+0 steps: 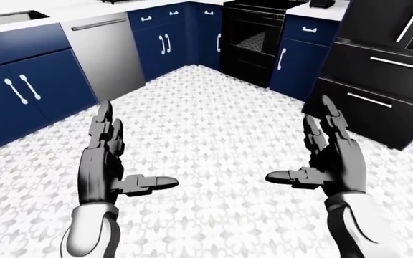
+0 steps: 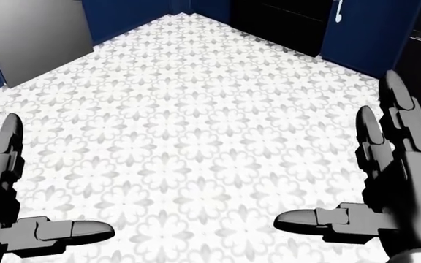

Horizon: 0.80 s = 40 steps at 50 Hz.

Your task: Navigate to the stove.

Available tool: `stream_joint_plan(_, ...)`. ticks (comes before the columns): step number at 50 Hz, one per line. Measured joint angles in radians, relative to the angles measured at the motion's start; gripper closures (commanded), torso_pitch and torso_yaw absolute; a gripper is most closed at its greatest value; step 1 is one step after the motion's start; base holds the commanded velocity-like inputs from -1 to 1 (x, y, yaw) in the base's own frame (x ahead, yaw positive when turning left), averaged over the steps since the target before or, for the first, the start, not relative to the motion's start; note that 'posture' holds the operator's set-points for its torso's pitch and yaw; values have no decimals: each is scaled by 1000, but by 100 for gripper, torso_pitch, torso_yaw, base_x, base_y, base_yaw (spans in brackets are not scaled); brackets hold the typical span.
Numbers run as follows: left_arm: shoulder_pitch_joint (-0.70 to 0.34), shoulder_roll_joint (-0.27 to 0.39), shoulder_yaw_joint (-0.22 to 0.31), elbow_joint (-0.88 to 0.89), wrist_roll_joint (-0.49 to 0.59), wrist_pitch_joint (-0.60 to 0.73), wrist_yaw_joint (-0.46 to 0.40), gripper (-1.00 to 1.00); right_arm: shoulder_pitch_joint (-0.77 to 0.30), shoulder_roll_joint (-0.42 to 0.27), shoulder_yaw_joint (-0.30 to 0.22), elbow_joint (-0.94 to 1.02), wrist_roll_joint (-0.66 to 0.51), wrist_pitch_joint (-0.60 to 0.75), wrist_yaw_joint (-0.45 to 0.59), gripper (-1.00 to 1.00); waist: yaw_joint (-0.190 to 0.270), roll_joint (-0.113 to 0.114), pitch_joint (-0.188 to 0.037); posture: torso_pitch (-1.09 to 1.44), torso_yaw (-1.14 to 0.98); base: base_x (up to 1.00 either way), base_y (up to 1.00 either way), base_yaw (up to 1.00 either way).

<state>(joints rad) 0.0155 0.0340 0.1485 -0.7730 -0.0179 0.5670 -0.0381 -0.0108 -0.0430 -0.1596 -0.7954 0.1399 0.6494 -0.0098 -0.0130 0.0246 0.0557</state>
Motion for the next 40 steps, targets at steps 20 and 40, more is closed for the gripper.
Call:
stream_joint_plan(20, 7, -5, -3, 0, 1, 4, 2, -100, 14, 1, -1, 16, 2, -2, 5, -100, 32, -76, -7, 0, 0, 54, -3, 0)
stream_joint_plan(40, 7, 2, 7, -3, 7, 6, 6, -100, 10, 6, 5, 18, 2, 2, 6, -100, 40, 10, -17, 0, 0, 58, -2, 0)
